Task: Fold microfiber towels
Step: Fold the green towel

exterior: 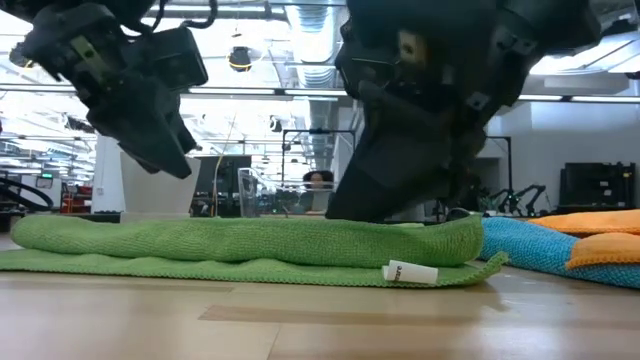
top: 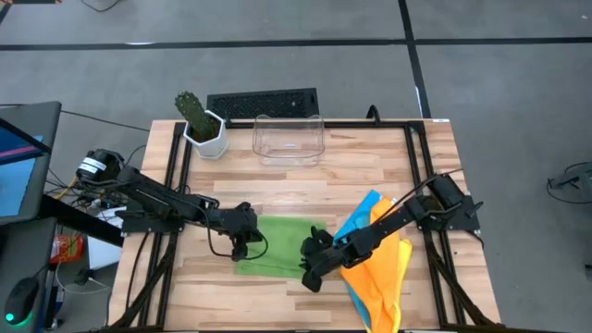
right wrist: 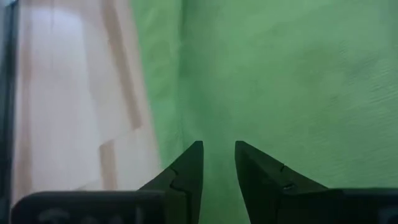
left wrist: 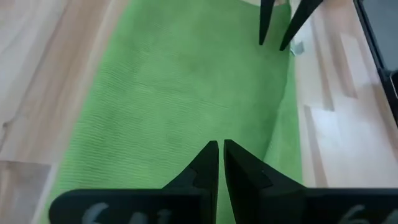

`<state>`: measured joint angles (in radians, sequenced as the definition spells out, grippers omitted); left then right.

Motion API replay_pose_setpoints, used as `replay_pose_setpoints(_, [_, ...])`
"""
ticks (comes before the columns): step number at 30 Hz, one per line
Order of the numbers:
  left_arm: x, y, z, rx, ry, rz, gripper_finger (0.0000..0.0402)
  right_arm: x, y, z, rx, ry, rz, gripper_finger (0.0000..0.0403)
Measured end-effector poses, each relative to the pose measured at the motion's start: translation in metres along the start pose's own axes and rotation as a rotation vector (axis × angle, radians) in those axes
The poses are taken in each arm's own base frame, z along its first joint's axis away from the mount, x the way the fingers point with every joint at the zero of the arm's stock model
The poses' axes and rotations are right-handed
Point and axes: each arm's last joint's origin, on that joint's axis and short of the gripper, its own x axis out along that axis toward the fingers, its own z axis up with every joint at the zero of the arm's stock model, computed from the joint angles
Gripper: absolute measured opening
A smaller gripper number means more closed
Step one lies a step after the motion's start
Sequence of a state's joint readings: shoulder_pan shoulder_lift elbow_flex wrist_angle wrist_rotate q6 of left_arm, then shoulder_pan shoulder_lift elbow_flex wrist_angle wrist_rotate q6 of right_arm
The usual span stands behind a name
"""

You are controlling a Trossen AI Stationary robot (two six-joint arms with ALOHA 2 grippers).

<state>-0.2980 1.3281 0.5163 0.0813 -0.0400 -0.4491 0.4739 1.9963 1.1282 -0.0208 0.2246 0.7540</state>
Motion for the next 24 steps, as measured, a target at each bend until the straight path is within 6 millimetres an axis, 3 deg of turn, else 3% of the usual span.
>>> replay_pose_setpoints(15, [-0.001, -0.009, -0.006, 0.032, -0.024, 0.076, 0.0016, -0.003, 0.01, -0.009, -0.027, 0.021, 0.039, 0.0118])
replay_pose_setpoints(24, [0.001, -0.028, -0.02, 0.072, 0.018, 0.019, 0.0016, -0.002, 0.01, -0.01, -0.027, 0.021, 0.038, 0.0118])
